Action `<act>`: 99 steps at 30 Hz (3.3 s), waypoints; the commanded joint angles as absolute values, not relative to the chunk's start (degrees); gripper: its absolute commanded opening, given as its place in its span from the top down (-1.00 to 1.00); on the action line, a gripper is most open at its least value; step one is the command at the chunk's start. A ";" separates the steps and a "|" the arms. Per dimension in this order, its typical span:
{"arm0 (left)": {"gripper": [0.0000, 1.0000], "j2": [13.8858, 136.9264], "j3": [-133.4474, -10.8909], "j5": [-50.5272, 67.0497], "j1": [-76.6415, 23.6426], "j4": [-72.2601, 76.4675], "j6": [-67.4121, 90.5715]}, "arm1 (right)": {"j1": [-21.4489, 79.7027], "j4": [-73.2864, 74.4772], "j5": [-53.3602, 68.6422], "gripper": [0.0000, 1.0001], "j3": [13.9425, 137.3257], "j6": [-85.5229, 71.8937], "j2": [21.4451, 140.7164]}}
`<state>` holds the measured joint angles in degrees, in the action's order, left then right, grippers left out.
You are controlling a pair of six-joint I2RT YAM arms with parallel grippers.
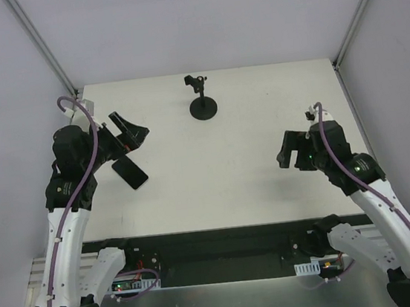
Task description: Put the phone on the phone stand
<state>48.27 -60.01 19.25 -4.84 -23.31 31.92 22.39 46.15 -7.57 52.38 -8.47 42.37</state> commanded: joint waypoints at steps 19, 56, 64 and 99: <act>-0.98 37.01 -57.30 26.02 -10.63 -35.14 26.55 | 25.84 -15.11 9.05 -0.92 88.66 -41.91 105.45; -0.98 45.96 -60.47 22.15 -10.55 -34.55 27.95 | 18.90 -31.82 37.41 0.99 71.48 -56.69 102.44; -0.97 55.10 -60.03 21.71 -10.55 -33.22 35.50 | 17.05 -28.74 45.70 0.99 49.59 -48.08 83.86; -0.98 101.59 -79.52 -9.40 -0.35 -58.54 34.98 | 12.83 -8.54 47.73 -0.93 39.99 -31.21 67.60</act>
